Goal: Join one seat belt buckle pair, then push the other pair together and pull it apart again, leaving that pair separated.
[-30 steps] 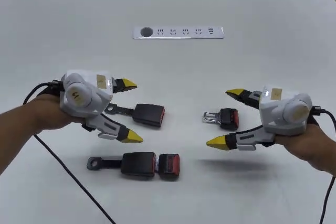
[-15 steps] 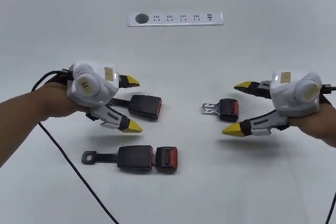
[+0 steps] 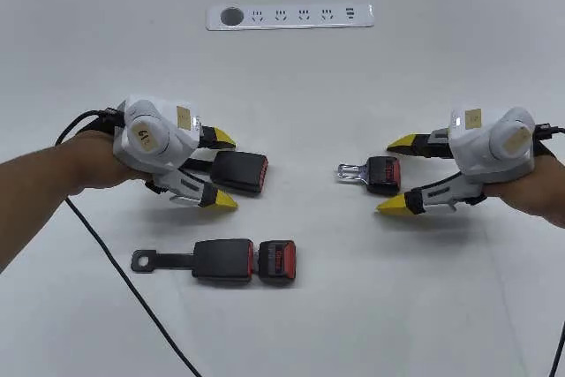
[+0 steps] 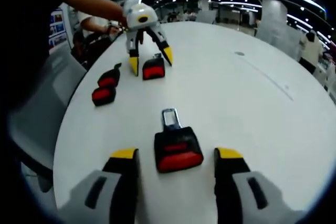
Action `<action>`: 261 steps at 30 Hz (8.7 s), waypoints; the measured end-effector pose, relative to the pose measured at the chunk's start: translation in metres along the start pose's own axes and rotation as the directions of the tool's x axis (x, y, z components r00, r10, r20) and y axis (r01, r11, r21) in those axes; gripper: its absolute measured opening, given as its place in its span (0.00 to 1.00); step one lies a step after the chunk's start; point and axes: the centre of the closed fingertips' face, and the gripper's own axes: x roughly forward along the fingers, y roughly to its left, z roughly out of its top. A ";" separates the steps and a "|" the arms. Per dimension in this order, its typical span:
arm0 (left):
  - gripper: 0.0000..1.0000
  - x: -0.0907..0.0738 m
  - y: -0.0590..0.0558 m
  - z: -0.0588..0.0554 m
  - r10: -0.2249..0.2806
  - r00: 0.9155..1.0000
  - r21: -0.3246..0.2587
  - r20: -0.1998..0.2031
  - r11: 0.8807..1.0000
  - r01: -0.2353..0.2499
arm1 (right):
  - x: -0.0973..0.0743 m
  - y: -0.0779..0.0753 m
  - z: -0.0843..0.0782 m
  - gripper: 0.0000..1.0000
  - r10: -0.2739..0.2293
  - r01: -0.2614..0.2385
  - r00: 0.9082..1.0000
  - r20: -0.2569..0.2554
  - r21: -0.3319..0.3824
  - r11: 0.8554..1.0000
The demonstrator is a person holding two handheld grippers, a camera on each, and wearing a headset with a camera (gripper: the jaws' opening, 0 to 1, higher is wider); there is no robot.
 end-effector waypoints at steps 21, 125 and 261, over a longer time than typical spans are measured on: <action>0.38 0.010 0.008 -0.003 0.029 0.999 -0.050 0.014 0.998 -0.028 | 0.001 -0.008 -0.002 0.35 0.054 -0.051 0.998 0.026 -0.087 0.995; 0.34 0.002 0.000 0.002 -0.012 0.999 -0.002 -0.050 1.000 0.012 | 0.092 0.022 0.084 0.35 0.135 -0.123 0.977 0.163 -0.079 0.989; 0.36 0.003 -0.001 0.004 -0.056 0.997 0.028 -0.047 0.998 0.057 | 0.047 0.009 0.042 0.36 0.054 -0.045 0.994 0.100 -0.084 0.995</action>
